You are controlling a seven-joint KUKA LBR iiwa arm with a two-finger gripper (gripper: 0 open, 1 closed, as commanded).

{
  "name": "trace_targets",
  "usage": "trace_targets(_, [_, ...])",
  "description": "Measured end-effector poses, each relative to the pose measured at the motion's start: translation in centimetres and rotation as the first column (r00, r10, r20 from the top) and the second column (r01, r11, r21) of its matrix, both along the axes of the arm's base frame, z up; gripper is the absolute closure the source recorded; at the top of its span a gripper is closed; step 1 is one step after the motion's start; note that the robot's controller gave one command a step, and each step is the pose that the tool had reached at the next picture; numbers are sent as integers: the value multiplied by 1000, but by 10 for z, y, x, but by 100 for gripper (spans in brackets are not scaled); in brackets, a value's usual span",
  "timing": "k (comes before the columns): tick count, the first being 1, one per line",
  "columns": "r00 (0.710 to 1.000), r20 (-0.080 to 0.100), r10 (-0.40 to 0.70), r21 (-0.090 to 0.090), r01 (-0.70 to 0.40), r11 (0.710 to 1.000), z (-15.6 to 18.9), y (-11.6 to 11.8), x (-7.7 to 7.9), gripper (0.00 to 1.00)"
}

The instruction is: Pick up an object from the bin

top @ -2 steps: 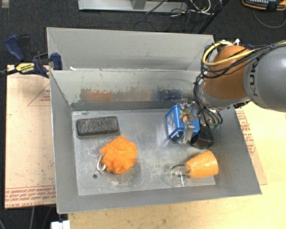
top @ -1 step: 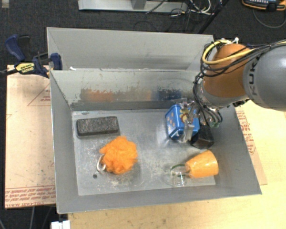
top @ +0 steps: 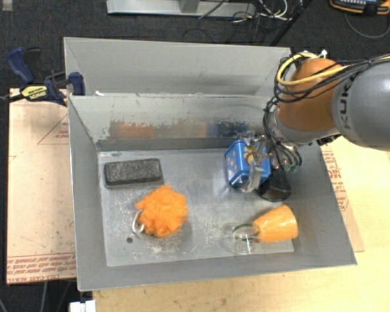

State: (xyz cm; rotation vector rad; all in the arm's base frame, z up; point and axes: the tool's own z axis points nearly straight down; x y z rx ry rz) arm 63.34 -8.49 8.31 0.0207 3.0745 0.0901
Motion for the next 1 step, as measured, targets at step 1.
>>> trace_targets(1, [999, -5, 42, 3, -42, 999, -1, -1, 6, 100])
